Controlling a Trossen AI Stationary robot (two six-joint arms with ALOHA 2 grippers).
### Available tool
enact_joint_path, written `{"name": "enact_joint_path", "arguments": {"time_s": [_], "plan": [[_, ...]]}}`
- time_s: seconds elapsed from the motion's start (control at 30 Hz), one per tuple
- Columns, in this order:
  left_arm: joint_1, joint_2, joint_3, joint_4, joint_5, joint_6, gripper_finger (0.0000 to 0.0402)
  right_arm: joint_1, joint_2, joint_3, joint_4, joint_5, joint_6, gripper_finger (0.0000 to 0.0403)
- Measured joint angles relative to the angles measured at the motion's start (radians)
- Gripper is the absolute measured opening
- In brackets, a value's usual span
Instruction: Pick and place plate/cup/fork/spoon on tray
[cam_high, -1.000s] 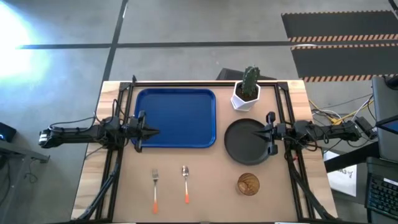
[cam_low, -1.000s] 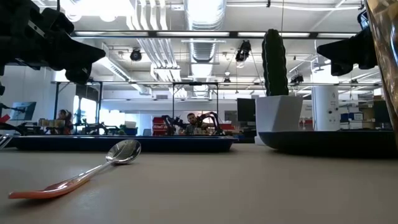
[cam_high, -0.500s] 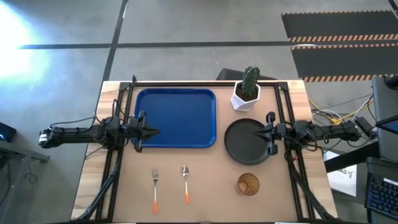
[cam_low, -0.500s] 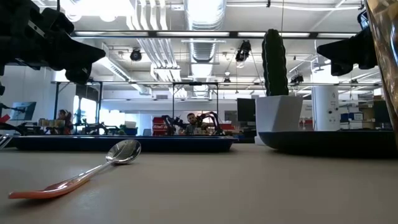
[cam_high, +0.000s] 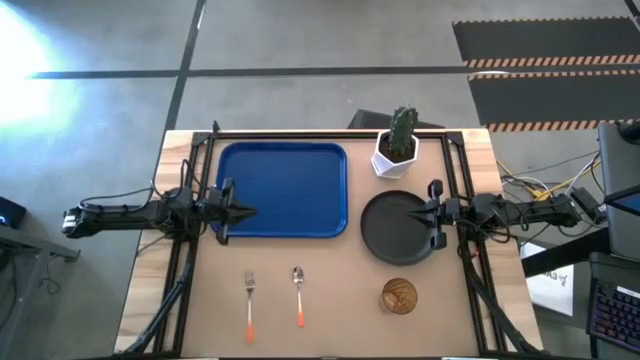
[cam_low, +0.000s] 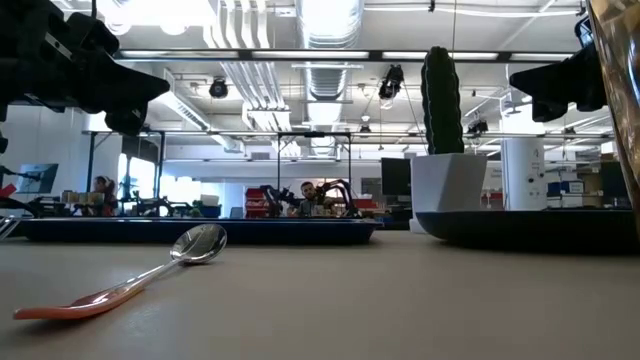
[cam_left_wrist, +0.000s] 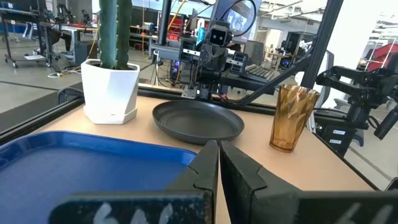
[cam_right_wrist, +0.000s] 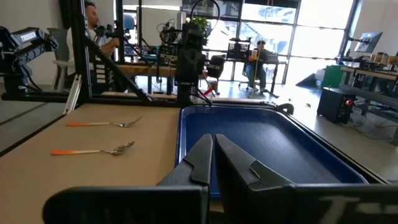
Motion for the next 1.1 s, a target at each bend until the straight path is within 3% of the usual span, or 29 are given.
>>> {"name": "enact_joint_path", "arguments": {"time_s": [0.43,0.5,0.63,0.97,1.1], "plan": [[0.000,0.001,0.000,0.017,0.000,-0.001,0.0000,0.000,0.000,0.000,0.000,0.000,0.000,0.0009],[0.000,0.004,0.000,0.048,0.004,-0.049,0.0000,0.000,0.000,0.000,0.000,0.000,0.000,0.0009],[0.000,0.003,0.000,0.139,0.006,-0.284,0.0000,0.000,0.000,0.000,0.000,0.000,0.000,0.0009],[0.000,0.002,0.000,0.383,-0.028,-0.274,0.0000,0.000,0.000,0.000,0.000,0.000,0.000,0.0009],[0.000,0.001,0.018,0.407,-0.012,-0.289,0.0000,0.000,0.000,0.000,0.000,0.000,0.000,0.0009]]}}
